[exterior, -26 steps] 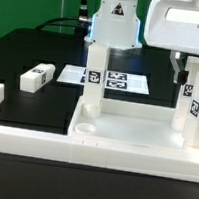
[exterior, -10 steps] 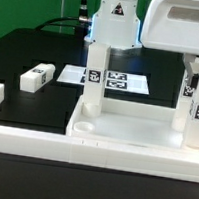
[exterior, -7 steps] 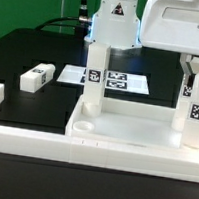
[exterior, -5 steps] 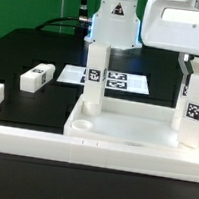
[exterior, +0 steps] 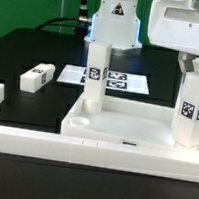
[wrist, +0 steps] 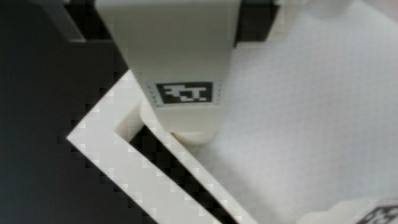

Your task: Assemble desk

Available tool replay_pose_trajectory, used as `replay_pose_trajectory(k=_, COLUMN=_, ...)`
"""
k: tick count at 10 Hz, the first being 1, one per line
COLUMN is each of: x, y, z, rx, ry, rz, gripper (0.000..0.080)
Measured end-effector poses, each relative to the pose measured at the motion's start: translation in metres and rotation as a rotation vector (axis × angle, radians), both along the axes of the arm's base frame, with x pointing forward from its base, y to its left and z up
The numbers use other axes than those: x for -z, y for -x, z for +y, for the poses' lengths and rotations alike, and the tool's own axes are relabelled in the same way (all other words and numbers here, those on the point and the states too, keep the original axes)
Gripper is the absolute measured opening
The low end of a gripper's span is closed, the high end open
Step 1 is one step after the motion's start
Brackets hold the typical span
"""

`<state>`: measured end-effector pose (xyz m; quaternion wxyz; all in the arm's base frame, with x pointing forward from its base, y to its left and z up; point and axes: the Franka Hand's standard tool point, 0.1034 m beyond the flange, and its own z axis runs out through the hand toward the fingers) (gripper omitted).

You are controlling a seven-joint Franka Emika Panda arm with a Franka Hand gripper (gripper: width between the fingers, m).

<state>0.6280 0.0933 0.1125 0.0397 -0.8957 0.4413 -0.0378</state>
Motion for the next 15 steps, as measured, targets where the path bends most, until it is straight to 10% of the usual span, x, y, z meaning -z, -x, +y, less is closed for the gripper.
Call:
replay_pose_trajectory(k=2, x=0.0003, y=0.0001, z=0.0003, rx=-0.014, ry=0.001, rz=0.0, gripper=0.0552)
replay_pose_trajectory(k=4, x=-0.0004, y=-0.0001, z=-0.0001, rx=-0.197, ry=0.041, rz=-0.003, gripper=0.0629)
replay_pose_trajectory(k=15, x=0.0001, y=-0.0005, z=-0.0016, rx=-1.24, ry=0.194, rz=-0.004, gripper=0.0648)
